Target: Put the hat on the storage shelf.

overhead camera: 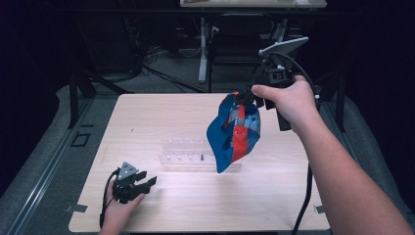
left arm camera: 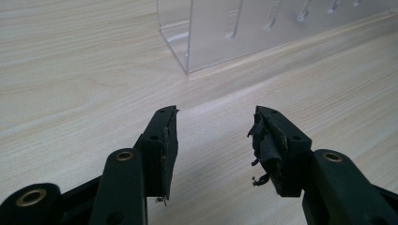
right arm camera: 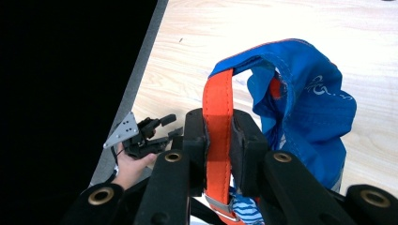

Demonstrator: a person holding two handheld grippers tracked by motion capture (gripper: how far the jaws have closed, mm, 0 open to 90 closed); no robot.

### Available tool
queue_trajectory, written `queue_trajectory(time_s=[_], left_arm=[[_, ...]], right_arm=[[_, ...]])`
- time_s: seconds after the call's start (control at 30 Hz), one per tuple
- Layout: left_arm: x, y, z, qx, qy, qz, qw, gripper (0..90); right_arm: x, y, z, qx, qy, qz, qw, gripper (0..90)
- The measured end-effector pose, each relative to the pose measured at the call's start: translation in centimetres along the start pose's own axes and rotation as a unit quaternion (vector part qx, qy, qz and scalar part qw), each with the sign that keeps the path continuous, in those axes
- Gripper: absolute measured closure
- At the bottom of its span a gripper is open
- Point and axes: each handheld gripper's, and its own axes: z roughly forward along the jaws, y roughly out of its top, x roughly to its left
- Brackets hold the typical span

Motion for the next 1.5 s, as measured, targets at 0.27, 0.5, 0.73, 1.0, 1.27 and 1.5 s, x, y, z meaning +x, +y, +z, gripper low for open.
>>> queue_trajectory(time_s=[0.27, 0.5, 0.73, 1.0, 1.27, 1.5], left_arm=[[-0.1, 0.0, 0.1, -0.001, 0.002, 0.001, 1.0000, 50.6], [-0.1, 0.1, 0.2, -0.002, -0.001, 0.003, 1.0000, 50.6], [-0.1, 0.1, 0.3, -0.002, -0.002, 0.004, 1.0000, 50.6], [-0.1, 0.1, 0.3, -0.004, -0.004, 0.003, 1.0000, 50.6], [-0.2, 0.2, 0.3, 0.004, -0.006, 0.006, 1.0000, 50.6], [-1.0, 0.7, 0.2, -0.011, -0.016, 0.012, 0.9997, 50.6]], right_arm=[[0.7, 0.8, 1.5, -0.005, 0.005, 0.005, 1.0000, 77.5], [1.3, 1.3, 3.0, -0.009, 0.010, 0.006, 0.9999, 77.5], [1.8, 1.7, 4.2, -0.016, 0.012, 0.005, 0.9998, 77.5], [1.7, 2.3, 5.2, -0.029, 0.002, 0.013, 0.9995, 77.5], [1.0, 2.6, 5.7, -0.035, -0.009, 0.026, 0.9990, 77.5], [0.4, 2.3, 6.1, -0.032, -0.002, 0.031, 0.9990, 77.4]])
